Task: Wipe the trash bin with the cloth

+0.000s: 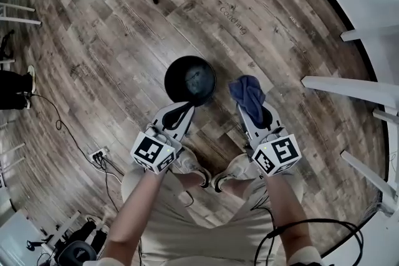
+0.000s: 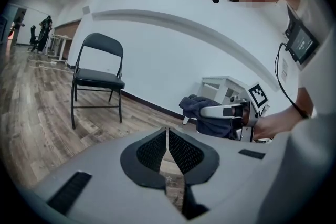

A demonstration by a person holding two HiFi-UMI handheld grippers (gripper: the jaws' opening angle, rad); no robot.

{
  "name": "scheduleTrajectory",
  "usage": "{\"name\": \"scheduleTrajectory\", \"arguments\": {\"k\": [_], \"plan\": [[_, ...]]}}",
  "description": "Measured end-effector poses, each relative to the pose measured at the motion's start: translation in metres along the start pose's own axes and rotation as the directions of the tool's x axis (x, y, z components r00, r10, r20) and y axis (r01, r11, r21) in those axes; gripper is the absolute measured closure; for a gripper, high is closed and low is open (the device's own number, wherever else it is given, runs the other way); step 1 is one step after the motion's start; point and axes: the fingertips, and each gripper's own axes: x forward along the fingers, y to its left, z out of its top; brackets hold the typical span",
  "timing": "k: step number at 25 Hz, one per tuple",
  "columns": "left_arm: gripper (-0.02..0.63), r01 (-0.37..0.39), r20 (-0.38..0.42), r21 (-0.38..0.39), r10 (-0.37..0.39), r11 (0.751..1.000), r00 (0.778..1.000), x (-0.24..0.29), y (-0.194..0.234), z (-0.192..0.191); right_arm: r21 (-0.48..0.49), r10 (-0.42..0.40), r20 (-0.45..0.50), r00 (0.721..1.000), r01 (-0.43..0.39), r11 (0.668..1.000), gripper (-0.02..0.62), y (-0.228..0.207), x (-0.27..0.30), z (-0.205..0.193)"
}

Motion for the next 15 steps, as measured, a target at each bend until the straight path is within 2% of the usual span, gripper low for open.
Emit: {"name": "scheduleTrajectory", "arguments": {"k": [4,11,15], "plan": [[0.598,0.010,-0.003,0.018,-0.010,1.000,1.000,0.031,0.015,-0.036,-0.012,0.013,-0.020,1.000,-0.014,1.000,0.486,-0.021,0.026,-0.045],[0.598,0.040,-0.045,0.069,-0.037,0.997,0.998,0.065,0.027,-0.076,-0.024,0.016,-0.043,0.999,-0.017,1.000,0.486,-0.056,0.052,-0.111],[0.597,0.102,-0.119,0.193,-0.080,0.976,0.990,0.082,0.026,-0.098,-0.028,0.058,-0.103,0.993,-0.061,0.998,0.486,-0.066,0.072,-0.141]]}}
